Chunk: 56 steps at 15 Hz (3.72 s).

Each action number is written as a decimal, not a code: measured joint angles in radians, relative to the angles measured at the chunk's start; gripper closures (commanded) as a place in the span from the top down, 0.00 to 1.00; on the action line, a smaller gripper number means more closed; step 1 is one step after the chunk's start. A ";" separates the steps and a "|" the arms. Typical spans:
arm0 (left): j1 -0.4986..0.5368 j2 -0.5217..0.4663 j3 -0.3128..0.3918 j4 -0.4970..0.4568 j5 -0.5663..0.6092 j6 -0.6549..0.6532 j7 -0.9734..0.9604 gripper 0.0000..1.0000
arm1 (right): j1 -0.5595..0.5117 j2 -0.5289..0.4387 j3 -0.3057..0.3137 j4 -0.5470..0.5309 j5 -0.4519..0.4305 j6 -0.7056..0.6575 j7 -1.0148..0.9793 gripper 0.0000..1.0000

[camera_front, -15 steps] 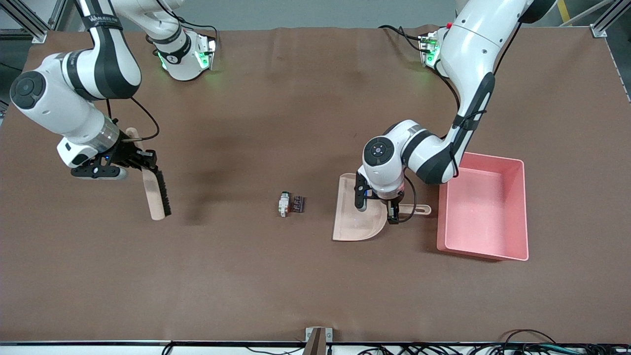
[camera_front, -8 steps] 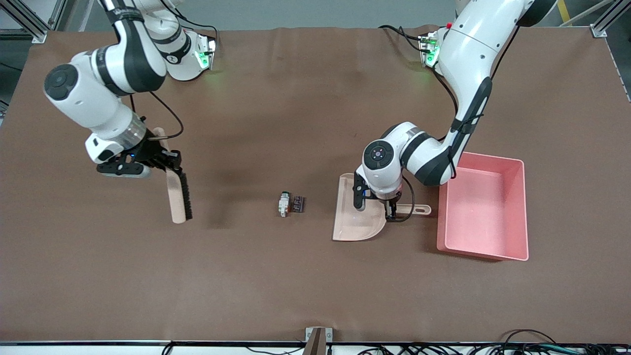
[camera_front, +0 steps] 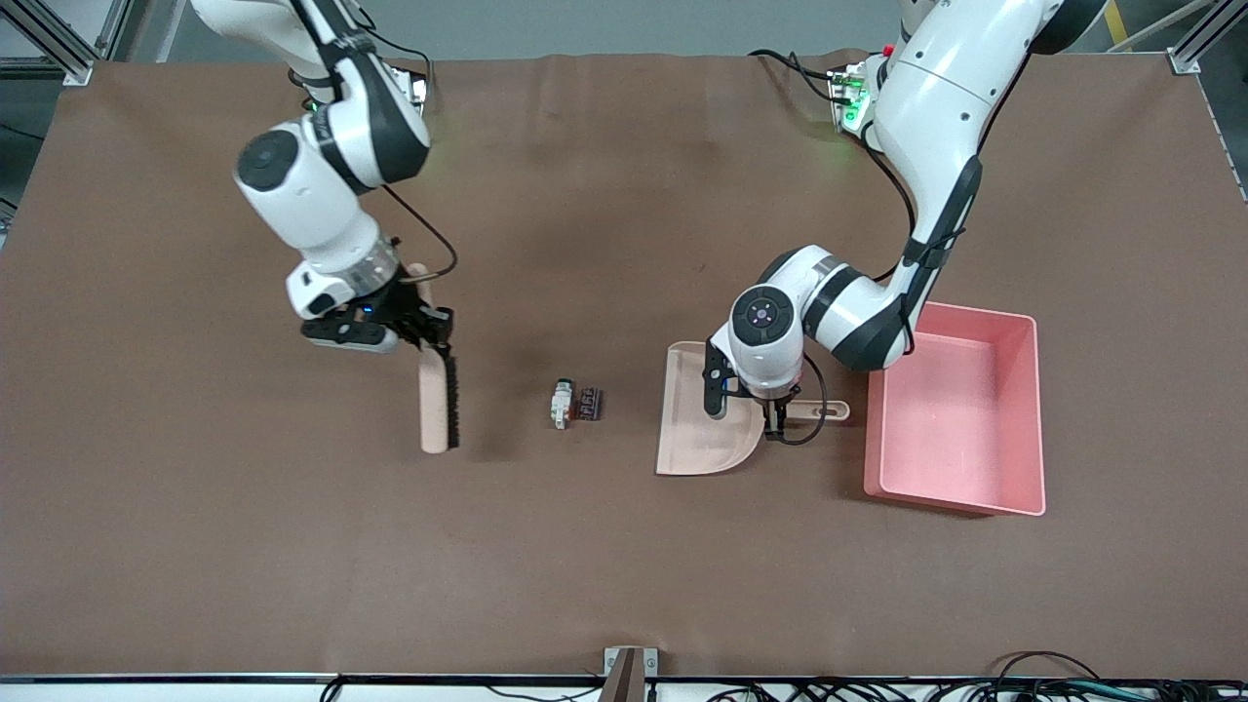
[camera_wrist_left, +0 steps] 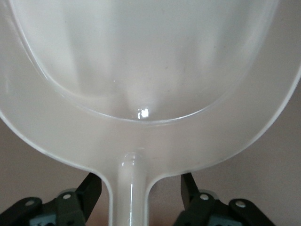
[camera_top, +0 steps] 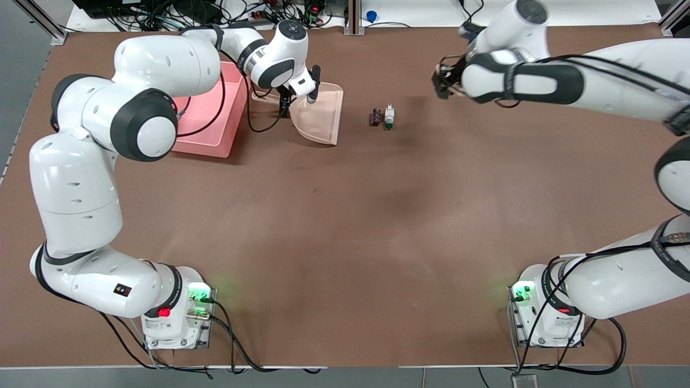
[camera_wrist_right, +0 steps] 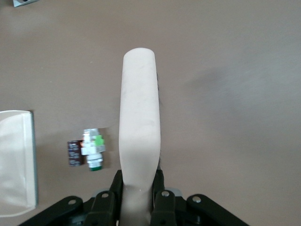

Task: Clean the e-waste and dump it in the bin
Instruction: 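Lift the brush with the right gripper and carry it toward the parts, then sweep the switch and capacitor into the dustpan with the right gripper's brush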

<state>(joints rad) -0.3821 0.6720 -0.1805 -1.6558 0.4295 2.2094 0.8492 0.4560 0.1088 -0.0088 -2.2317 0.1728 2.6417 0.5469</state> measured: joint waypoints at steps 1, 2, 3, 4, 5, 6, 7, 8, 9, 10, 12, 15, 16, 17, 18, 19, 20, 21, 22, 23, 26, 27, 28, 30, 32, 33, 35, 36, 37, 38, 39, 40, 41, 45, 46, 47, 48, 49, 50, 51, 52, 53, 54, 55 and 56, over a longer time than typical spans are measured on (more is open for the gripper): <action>0.000 0.000 0.000 0.000 0.000 0.000 0.003 0.74 | 0.027 0.027 0.000 0.000 0.000 0.043 0.032 0.01; 0.000 0.000 -0.001 0.000 0.000 0.000 0.006 0.72 | 0.050 0.054 0.000 0.000 0.000 0.084 0.057 0.01; 0.000 0.000 -0.001 0.001 0.000 0.000 0.008 0.70 | 0.068 0.079 0.000 -0.001 0.000 0.121 0.077 0.01; 0.000 0.000 -0.002 0.001 0.000 0.000 0.009 0.66 | 0.083 0.104 0.000 -0.001 0.000 0.153 0.091 0.01; 0.000 0.000 -0.002 0.001 0.000 0.000 0.009 0.64 | 0.097 0.127 0.000 -0.001 0.000 0.185 0.103 0.01; 0.000 0.000 -0.002 0.001 0.000 0.000 0.009 0.62 | 0.109 0.149 0.000 -0.001 0.000 0.212 0.114 0.00; 0.000 0.000 -0.002 0.001 0.000 0.000 0.009 0.58 | 0.118 0.168 0.000 -0.001 0.000 0.236 0.121 0.01; 0.000 0.000 -0.003 0.001 0.000 0.000 0.009 0.57 | 0.127 0.188 0.000 -0.001 0.000 0.260 0.128 0.01; 0.000 0.000 -0.003 0.001 0.000 0.000 0.009 0.54 | 0.135 0.208 -0.001 -0.001 0.000 0.287 0.133 0.00; 0.000 0.000 -0.003 0.001 0.000 0.000 0.009 0.51 | 0.142 0.228 -0.001 -0.001 0.000 0.308 0.138 0.01; 0.001 0.000 -0.003 0.002 -0.003 0.000 0.009 0.45 | 0.150 0.261 -0.001 0.000 0.000 0.332 0.141 0.00; 0.001 0.000 -0.003 0.002 -0.004 0.000 0.009 0.44 | 0.150 0.284 -0.001 0.001 0.000 0.332 0.141 0.01; 0.001 0.000 -0.003 0.002 -0.004 0.000 0.009 0.44 | 0.151 0.287 -0.001 0.002 0.000 0.330 0.141 0.01; 0.001 0.000 -0.003 0.002 -0.004 0.000 0.009 0.42 | 0.151 0.290 -0.001 0.002 0.000 0.327 0.140 0.01; 0.001 0.000 -0.003 0.002 -0.004 0.000 0.009 0.38 | 0.152 0.293 -0.001 0.003 0.000 0.315 0.140 0.00; 0.001 0.000 -0.003 0.002 -0.005 0.000 0.009 0.37 | 0.152 0.295 -0.001 0.008 0.000 0.286 0.140 0.01; 0.001 0.000 -0.003 0.002 -0.005 0.000 0.009 0.37 | 0.154 0.296 -0.001 0.018 0.000 0.248 0.139 0.00; 0.001 0.000 -0.003 0.002 -0.005 0.000 0.009 0.36 | 0.159 0.297 -0.001 0.031 0.000 0.210 0.138 0.00; 0.001 0.000 -0.003 0.002 -0.005 0.000 0.009 0.36 | 0.165 0.298 -0.001 0.044 0.000 0.177 0.138 0.00; 0.001 0.000 -0.003 0.002 -0.005 0.000 0.009 0.36 | 0.173 0.299 -0.001 0.055 0.000 0.156 0.138 0.00; 0.001 0.000 -0.003 0.002 -0.005 0.000 0.009 0.37 | 0.196 0.313 -0.001 0.068 0.000 0.145 0.139 0.00; 0.001 0.000 -0.003 0.002 -0.005 0.000 0.009 0.37 | 0.203 0.320 -0.001 0.070 0.000 0.145 0.140 0.00; 0.000 0.000 -0.003 0.002 -0.005 0.000 0.009 0.37 | 0.212 0.325 -0.001 0.073 0.000 0.145 0.146 0.00; 0.000 0.000 -0.003 0.002 -0.005 0.000 0.009 0.36 | 0.229 0.330 0.000 0.079 0.001 0.145 0.177 0.00; 0.000 0.000 -0.003 0.002 -0.005 0.000 0.008 0.33 | 0.245 0.338 0.000 0.095 0.006 0.145 0.217 0.00; 0.000 0.000 -0.003 0.002 -0.005 0.000 0.007 0.31 | 0.252 0.346 0.001 0.110 0.018 0.145 0.227 0.00; 0.000 0.001 -0.003 0.002 -0.007 0.000 0.007 0.28 | 0.267 0.370 0.003 0.150 0.044 0.144 0.232 0.00; 0.000 0.001 -0.003 0.002 -0.008 0.000 0.007 0.26 | 0.273 0.385 0.003 0.172 0.046 0.139 0.237 0.00; 0.000 0.002 -0.003 0.002 -0.009 0.000 0.007 0.25 | 0.279 0.398 0.004 0.193 0.047 0.134 0.243 0.00; 0.000 0.002 -0.003 0.002 -0.009 0.000 0.007 0.24 | 0.283 0.408 0.004 0.210 0.047 0.130 0.247 0.00; 0.000 0.003 -0.003 0.002 -0.010 0.000 0.007 0.25 | 0.286 0.416 0.005 0.225 0.047 0.128 0.249 0.00; 0.000 0.003 -0.003 0.002 -0.010 0.000 0.007 0.25 | 0.290 0.423 0.006 0.237 0.047 0.125 0.249 0.00; 0.000 0.003 -0.003 0.002 -0.010 0.000 0.007 0.25 | 0.295 0.430 0.007 0.247 0.047 0.123 0.250 0.00; 0.000 0.003 -0.003 0.002 -0.010 0.000 0.007 0.27 | 0.323 0.465 0.009 0.298 0.047 0.122 0.274 0.00; 0.000 0.003 -0.003 0.002 -0.010 0.000 0.007 0.32 | 0.331 0.475 0.009 0.315 0.047 0.119 0.278 0.00; 0.000 0.003 -0.003 0.002 -0.011 0.000 0.006 0.38 | 0.339 0.487 0.009 0.332 0.047 0.117 0.284 0.00; 0.000 0.003 -0.003 0.002 -0.012 0.000 0.006 0.42 | 0.347 0.497 0.009 0.350 0.047 0.115 0.287 0.00; 0.000 0.003 -0.003 0.002 -0.013 0.000 0.006 0.44 | 0.354 0.508 0.009 0.368 0.047 0.113 0.288 0.00; 0.000 0.003 -0.003 0.002 -0.013 0.000 0.006 0.45 | 0.361 0.517 0.009 0.385 0.047 0.109 0.288 0.00; 0.000 0.003 -0.003 0.002 -0.016 0.000 0.005 0.46 | 0.369 0.526 0.010 0.405 0.047 0.100 0.288 0.00; 0.000 0.003 -0.003 0.002 -0.018 0.000 0.005 0.46 | 0.377 0.534 0.010 0.428 0.047 0.085 0.288 0.00; 0.000 0.003 -0.003 0.002 -0.019 0.000 0.005 0.46 | 0.386 0.542 0.010 0.452 0.047 0.070 0.288 0.00; 0.000 0.003 -0.003 0.002 -0.020 0.000 0.005 0.46 | 0.396 0.552 0.010 0.477 0.047 0.059 0.288 0.00; 0.000 0.003 -0.004 0.002 -0.020 0.000 0.004 0.47 | 0.406 0.565 0.010 0.501 0.047 0.053 0.288 0.00; 0.000 0.003 -0.004 0.002 -0.020 0.000 0.004 0.47 | 0.416 0.578 0.010 0.524 0.047 0.052 0.285 0.00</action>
<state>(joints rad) -0.3823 0.6750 -0.1846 -1.6538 0.4096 2.2094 0.8531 0.8720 0.6871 0.0009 -1.7079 0.2197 2.6940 0.8320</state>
